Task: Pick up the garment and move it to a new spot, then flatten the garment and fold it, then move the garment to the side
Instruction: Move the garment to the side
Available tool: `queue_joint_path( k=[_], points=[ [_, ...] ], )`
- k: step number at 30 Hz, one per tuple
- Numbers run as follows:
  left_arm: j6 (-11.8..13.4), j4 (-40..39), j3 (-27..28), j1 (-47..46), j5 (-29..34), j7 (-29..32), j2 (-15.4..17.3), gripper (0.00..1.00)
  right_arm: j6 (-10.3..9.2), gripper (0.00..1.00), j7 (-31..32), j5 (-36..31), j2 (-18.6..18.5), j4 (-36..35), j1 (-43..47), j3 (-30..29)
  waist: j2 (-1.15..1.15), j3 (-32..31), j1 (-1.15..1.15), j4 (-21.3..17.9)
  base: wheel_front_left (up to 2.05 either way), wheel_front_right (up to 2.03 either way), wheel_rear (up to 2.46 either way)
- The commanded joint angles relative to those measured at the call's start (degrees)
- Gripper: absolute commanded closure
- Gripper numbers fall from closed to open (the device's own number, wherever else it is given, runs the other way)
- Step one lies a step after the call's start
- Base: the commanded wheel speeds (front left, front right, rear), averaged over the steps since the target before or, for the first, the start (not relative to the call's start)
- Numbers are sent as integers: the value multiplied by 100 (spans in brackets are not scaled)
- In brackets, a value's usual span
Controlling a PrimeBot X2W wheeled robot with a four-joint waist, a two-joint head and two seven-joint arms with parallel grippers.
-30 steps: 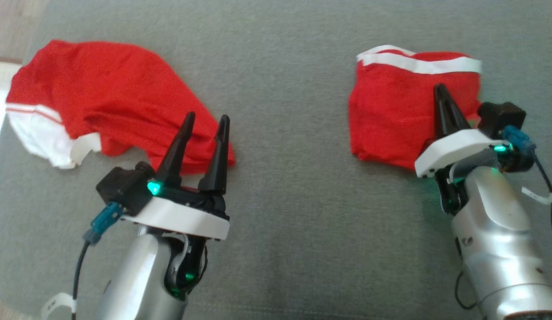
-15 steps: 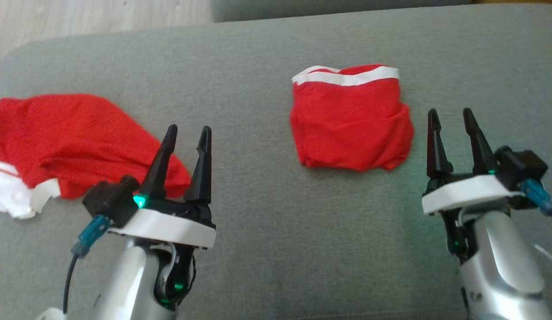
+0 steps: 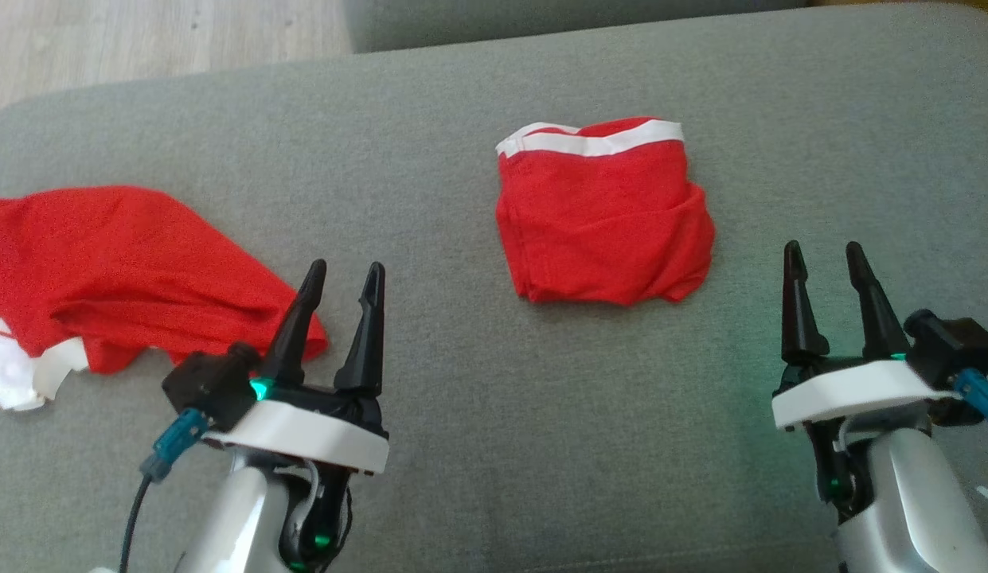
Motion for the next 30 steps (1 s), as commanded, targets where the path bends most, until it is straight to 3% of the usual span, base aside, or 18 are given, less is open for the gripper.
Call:
queue_joint_path(
  k=[1,10,18,22,27,28,29,30],
  points=[
    [-21,-201,165,-240,7,-29,42,0,-5,0,66,-75,8,-211,-221,101,0,77,0,63,0,0,0],
    [-40,-236,-8,-501,-11,-29,42,0,-5,0,899,-85,9,124,-947,59,0,554,0,415,0,0,0],
    [-28,-184,-153,-700,-73,-29,42,0,-5,0,1840,74,-37,1243,-1789,-262,0,881,0,833,0,0,0],
    [-23,-168,-175,-715,-94,-29,42,0,-5,0,1988,14,-55,1763,-2072,-405,0,920,0,962,0,0,0],
    [-5,-163,-169,-696,-94,-29,42,0,-5,2,1906,-28,-113,2131,-2275,-161,0,917,0,979,0,0,0],
    [2,-158,-163,-684,-90,-29,42,0,-5,73,1868,-69,-140,2182,-2303,-81,0,912,0,959,0,0,0],
    [5,-153,-160,-675,-87,-29,42,0,-5,100,1813,-118,-180,2226,-2328,-3,0,902,0,930,0,0,0],
    [6,-148,-159,-668,-82,-29,42,0,-5,100,1755,-181,-233,2263,-2355,90,0,890,0,894,0,0,0]
  ],
)
